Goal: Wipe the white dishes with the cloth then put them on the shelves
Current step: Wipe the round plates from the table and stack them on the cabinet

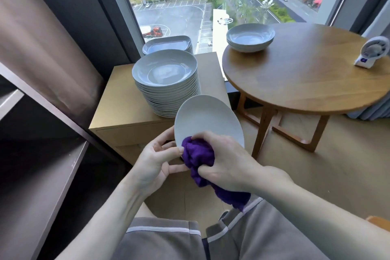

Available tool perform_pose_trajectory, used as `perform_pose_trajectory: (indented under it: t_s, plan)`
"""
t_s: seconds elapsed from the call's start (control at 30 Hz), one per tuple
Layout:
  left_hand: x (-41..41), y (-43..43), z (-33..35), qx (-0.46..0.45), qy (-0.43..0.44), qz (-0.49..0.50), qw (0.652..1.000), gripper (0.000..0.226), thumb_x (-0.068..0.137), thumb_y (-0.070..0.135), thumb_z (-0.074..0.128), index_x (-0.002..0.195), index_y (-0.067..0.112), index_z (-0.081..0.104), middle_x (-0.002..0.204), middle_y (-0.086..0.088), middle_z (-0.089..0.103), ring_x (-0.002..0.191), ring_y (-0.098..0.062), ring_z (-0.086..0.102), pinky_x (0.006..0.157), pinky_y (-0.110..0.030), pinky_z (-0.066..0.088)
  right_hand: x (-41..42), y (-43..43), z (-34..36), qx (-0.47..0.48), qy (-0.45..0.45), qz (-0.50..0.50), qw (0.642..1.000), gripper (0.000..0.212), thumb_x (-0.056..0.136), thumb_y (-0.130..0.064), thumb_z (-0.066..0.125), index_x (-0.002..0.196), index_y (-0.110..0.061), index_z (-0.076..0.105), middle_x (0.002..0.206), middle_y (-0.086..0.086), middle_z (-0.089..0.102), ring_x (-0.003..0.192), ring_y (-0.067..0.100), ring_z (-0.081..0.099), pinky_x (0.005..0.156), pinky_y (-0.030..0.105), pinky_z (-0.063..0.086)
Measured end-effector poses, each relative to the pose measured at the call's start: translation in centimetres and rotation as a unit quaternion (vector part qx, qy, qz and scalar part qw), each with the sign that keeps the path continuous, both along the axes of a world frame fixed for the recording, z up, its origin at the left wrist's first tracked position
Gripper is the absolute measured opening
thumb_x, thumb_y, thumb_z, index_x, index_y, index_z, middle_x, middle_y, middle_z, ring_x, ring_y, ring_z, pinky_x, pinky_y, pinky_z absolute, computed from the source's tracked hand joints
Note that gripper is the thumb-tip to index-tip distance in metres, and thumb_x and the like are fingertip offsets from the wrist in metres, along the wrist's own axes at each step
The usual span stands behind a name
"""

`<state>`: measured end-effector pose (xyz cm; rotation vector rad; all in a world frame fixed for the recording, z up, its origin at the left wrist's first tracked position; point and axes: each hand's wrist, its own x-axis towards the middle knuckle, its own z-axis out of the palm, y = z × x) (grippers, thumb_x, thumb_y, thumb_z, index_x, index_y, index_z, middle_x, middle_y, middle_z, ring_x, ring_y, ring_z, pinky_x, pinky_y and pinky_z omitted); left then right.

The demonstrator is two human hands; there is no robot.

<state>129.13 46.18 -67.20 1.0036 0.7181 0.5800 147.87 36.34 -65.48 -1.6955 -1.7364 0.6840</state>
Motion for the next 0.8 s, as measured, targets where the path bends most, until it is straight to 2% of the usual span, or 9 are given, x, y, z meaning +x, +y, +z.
perform_pose_trajectory:
  t_s: [0.2,0.3,0.4,0.5,0.63,0.7,0.8]
  plan:
    - [0.1,0.9,2.9,0.023,0.018,0.019,0.999,0.065,0.082,0.001,0.073,0.142,0.024,0.063,0.130,-0.026,0.067,0.106,-0.035,0.071,0.081,-0.051,0.061,0.9,1.9,1.3,0.059,0.004,0.007,0.998,0.071,0.076,-0.027,0.074,0.140,-0.035,0.046,0.120,-0.018,0.057,0.112,0.005,0.046,0.093,0.027,0.052]
    - [0.1,1.6,4.4,0.037,0.027,0.038,0.998,0.062,0.082,0.002,0.072,0.139,0.026,0.065,0.127,-0.022,0.069,0.107,-0.035,0.071,0.084,-0.051,0.061,1.6,3.9,2.1,0.083,-0.009,-0.015,0.996,0.073,0.075,-0.024,0.073,0.142,-0.033,0.045,0.126,-0.013,0.059,0.118,0.007,0.042,0.093,0.027,0.048]
    - [0.1,2.6,5.9,0.042,0.025,0.076,0.996,0.063,0.080,0.003,0.072,0.138,0.026,0.065,0.123,-0.015,0.073,0.100,-0.032,0.074,0.078,-0.047,0.063,3.1,5.7,2.9,0.097,-0.030,-0.052,0.993,0.074,0.075,-0.022,0.072,0.143,-0.031,0.045,0.129,-0.008,0.059,0.123,0.012,0.040,0.093,0.027,0.043]
    - [0.1,3.8,7.2,0.023,-0.002,0.121,0.992,0.068,0.079,-0.001,0.072,0.142,0.021,0.060,0.131,-0.015,0.071,0.104,-0.033,0.075,0.072,-0.046,0.064,5.0,6.8,3.8,0.122,-0.023,-0.097,0.988,0.076,0.075,-0.019,0.076,0.144,-0.026,0.046,0.131,-0.002,0.060,0.124,0.020,0.043,0.095,0.029,0.041]
    - [0.4,5.8,8.7,0.015,-0.015,0.159,0.987,0.059,0.081,0.001,0.071,0.138,0.016,0.064,0.131,-0.016,0.070,0.110,-0.034,0.071,0.080,-0.045,0.064,7.6,7.3,4.5,0.170,0.015,-0.167,0.971,0.076,0.075,-0.017,0.076,0.144,-0.027,0.046,0.118,-0.004,0.057,0.121,0.023,0.048,0.095,0.033,0.045]
    - [0.9,7.0,9.2,0.003,-0.023,0.189,0.982,0.054,0.080,0.004,0.069,0.133,0.013,0.065,0.127,-0.017,0.069,0.109,-0.033,0.071,0.084,-0.047,0.064,8.5,7.3,4.4,0.190,0.028,-0.195,0.962,0.075,0.075,-0.017,0.076,0.143,-0.029,0.047,0.111,-0.011,0.047,0.121,0.021,0.046,0.094,0.029,0.041]
    - [2.1,9.1,9.7,-0.007,-0.025,0.235,0.972,0.047,0.087,0.002,0.063,0.133,0.011,0.063,0.124,-0.018,0.064,0.103,-0.031,0.070,0.085,-0.045,0.065,8.9,7.3,4.1,0.198,0.035,-0.199,0.959,0.074,0.075,-0.017,0.077,0.142,-0.027,0.049,0.109,-0.013,0.045,0.119,0.020,0.045,0.092,0.028,0.038]
